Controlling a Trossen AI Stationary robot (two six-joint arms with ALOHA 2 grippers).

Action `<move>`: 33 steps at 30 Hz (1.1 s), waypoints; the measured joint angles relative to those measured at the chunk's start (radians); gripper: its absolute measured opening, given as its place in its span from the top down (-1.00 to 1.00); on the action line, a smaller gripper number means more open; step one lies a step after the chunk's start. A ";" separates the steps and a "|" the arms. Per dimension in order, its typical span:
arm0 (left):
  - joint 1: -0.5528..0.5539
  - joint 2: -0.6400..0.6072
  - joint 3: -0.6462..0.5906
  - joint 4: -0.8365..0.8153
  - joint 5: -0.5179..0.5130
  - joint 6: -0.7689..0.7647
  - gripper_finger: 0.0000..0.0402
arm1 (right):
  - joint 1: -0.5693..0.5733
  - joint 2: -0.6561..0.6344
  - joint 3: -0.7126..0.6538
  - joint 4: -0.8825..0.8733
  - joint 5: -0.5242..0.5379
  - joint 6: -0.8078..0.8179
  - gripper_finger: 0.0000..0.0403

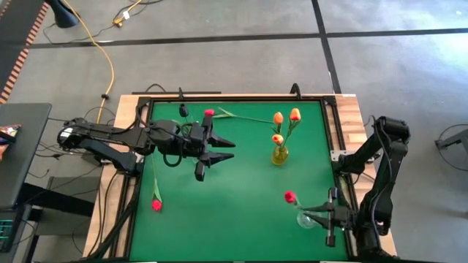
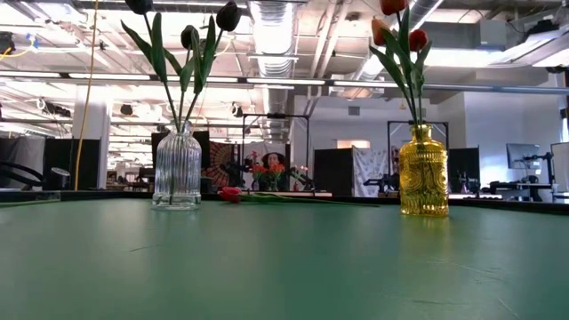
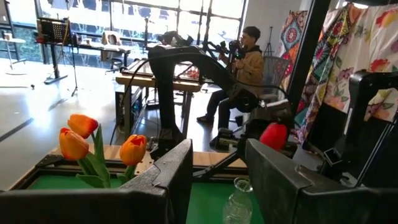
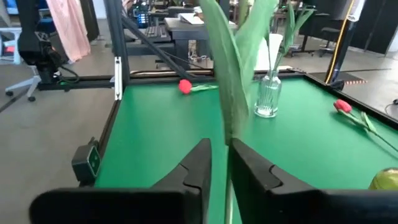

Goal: Sort flowers into vase by color
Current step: Put the center red tulip into the bottom transparent vase, then put the bottom red tulip into the bottom transparent vase

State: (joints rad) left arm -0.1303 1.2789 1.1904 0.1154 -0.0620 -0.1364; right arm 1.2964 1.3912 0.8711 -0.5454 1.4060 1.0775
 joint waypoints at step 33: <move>-0.083 -0.033 -0.001 -0.524 0.313 -0.324 0.32 | -0.001 -0.507 0.099 0.000 -0.683 0.161 0.27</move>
State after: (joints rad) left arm -0.2129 1.2461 1.1896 -0.4085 0.2511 -0.4606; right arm 1.2953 0.8837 0.9699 -0.5450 0.7227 1.2388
